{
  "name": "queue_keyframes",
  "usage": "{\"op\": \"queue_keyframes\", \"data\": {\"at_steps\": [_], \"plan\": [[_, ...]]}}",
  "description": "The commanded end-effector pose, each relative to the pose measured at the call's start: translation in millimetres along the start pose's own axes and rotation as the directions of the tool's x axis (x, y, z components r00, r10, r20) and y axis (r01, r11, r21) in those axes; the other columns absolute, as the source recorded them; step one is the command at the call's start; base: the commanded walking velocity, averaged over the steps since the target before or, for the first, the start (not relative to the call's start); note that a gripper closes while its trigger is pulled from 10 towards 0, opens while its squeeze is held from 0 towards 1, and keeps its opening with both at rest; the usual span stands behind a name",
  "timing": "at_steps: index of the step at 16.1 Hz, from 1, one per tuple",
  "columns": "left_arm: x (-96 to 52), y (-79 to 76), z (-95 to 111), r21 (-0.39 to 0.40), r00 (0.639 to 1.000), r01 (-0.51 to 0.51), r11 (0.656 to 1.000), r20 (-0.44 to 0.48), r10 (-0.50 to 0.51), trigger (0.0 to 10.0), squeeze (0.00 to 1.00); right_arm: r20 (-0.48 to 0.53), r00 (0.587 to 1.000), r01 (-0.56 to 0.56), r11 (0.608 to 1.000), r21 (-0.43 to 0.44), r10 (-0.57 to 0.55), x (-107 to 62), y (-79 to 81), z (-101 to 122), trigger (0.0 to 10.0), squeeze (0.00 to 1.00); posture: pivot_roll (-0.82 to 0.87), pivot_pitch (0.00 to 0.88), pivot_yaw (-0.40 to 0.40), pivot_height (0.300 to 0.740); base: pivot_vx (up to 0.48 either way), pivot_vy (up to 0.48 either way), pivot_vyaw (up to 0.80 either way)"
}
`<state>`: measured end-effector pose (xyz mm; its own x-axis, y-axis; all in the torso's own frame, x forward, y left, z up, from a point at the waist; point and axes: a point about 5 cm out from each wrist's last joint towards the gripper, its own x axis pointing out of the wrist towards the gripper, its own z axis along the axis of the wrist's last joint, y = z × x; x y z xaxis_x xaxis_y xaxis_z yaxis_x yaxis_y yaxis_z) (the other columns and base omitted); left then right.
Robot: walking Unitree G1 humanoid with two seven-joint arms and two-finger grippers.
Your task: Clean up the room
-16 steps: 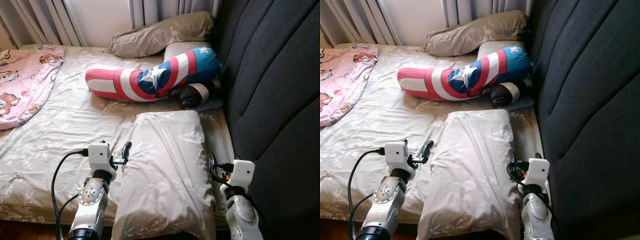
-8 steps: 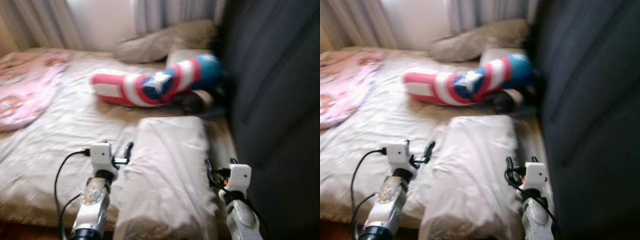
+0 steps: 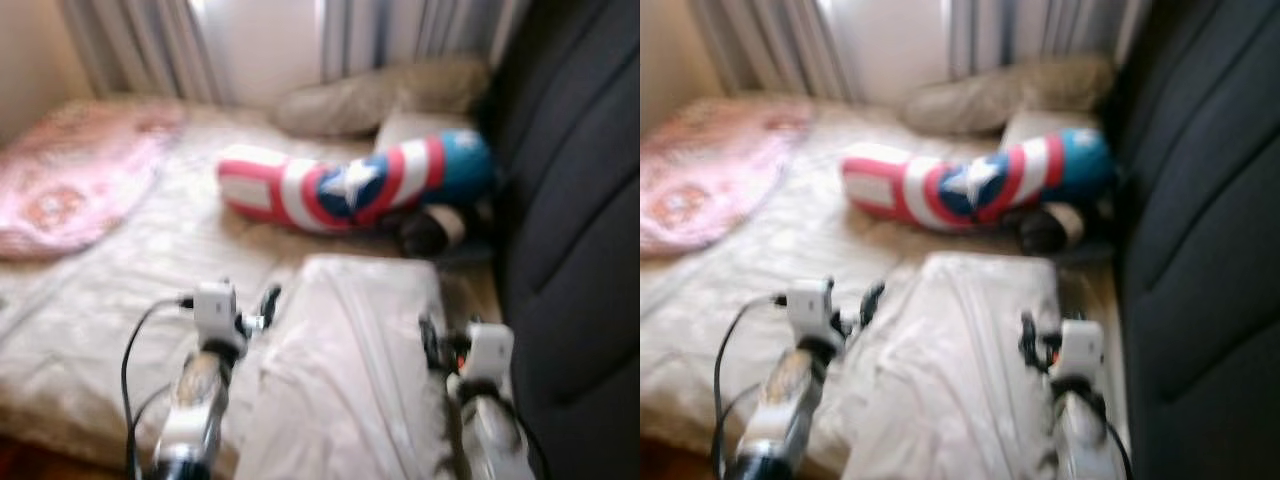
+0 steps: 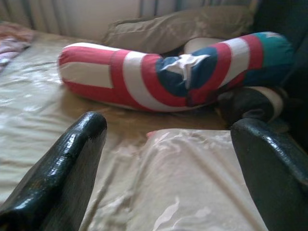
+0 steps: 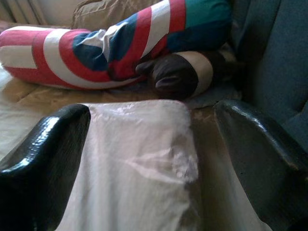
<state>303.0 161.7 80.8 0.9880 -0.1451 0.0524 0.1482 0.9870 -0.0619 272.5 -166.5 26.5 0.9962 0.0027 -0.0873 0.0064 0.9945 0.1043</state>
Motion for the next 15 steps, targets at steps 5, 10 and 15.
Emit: {"op": "queue_keyframes", "data": {"at_steps": [5, 10, 15], "plan": [[-3.4, 4.2, -1.6, -0.009, 1.0, 0.017, 1.0, -0.025, -0.017, 10.0, 0.0, -0.027, 1.0, 0.01, 1.0, 0.027, -0.009, -1.9, 4.4, -5.1, 10.0, 0.0, -0.02, 0.026, -0.028, 0.74, 0.0, 0.0, -0.29], [-1.2, 4.9, 4.6, -0.001, 1.0, 0.002, 1.0, 0.004, -0.002, 10.0, 0.0, -0.009, 1.0, 0.002, 1.0, 0.017, -0.002, -1.2, 5.7, -2.1, 10.0, 0.0, -0.02, 0.035, -0.026, 0.74, 0.0, 0.0, 0.0], [-1.5, 2.4, 3.9, 0.004, 1.0, -0.002, 1.0, 0.003, 0.002, 10.0, 0.0, -0.016, 1.0, -0.011, 1.0, -0.005, 0.011, -1.5, 5.7, -2.3, 10.0, 0.0, -0.02, 0.044, -0.031, 0.74, 0.0, 0.0, 0.0]]}}
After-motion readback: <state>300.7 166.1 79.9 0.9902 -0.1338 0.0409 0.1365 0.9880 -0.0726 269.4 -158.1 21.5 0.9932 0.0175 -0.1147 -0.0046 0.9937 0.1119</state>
